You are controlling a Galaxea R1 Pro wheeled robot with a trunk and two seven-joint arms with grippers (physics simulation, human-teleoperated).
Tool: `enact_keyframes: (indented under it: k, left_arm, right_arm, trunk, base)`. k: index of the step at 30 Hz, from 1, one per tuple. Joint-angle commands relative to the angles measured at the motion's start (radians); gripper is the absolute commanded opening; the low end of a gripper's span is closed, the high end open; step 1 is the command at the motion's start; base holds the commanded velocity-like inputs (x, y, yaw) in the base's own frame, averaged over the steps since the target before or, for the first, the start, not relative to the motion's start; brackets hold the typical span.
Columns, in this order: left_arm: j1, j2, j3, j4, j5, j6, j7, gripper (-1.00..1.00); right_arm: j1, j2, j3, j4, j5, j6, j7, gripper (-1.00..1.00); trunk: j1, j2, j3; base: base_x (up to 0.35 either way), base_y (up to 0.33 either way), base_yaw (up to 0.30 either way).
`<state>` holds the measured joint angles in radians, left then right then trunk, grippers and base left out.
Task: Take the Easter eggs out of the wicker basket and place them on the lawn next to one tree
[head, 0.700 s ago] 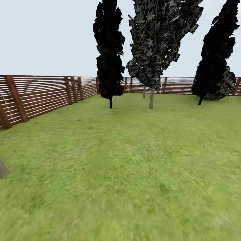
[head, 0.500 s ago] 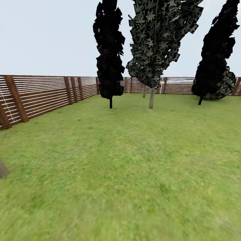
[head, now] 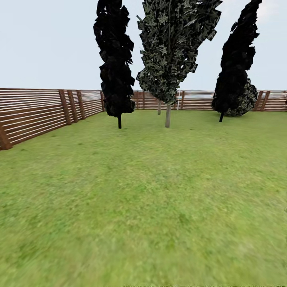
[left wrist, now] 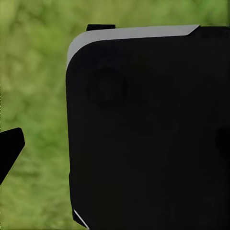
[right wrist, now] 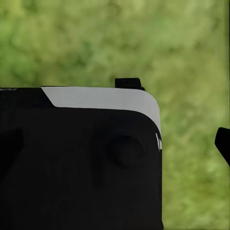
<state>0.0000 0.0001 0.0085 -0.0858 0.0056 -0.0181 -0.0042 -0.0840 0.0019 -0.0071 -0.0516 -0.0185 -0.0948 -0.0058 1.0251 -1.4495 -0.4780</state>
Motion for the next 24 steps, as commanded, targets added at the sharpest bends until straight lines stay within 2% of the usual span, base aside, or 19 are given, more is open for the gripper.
enact_keyframes:
  k: [1, 16, 24]
  left_arm:
    - [0.0, 0.0, 0.001, -0.001, 0.001, -0.002, 0.0, 1.0]
    - [0.0, 0.001, 0.001, -0.001, 0.001, -0.002, 0.0, 1.0]
    - [0.0, 0.001, 0.001, -0.002, 0.001, -0.002, 0.0, 1.0]
  right_arm:
    - [-0.001, 0.001, -0.001, 0.001, -0.002, -0.004, -0.001, 1.0]
    - [-0.002, 0.001, -0.001, 0.001, -0.001, -0.004, -0.005, 1.0]
    - [-0.002, 0.002, 0.003, 0.001, 0.002, -0.006, -0.003, 1.0]
  trunk:
    - [0.0, 0.0, -0.002]
    - [0.0, 0.0, -0.026]
    - [0.0, 0.0, -0.033]
  base:
    - [0.0, 0.0, -0.051]
    - [0.0, 0.0, -0.006]
    - [0.0, 0.0, -0.074]
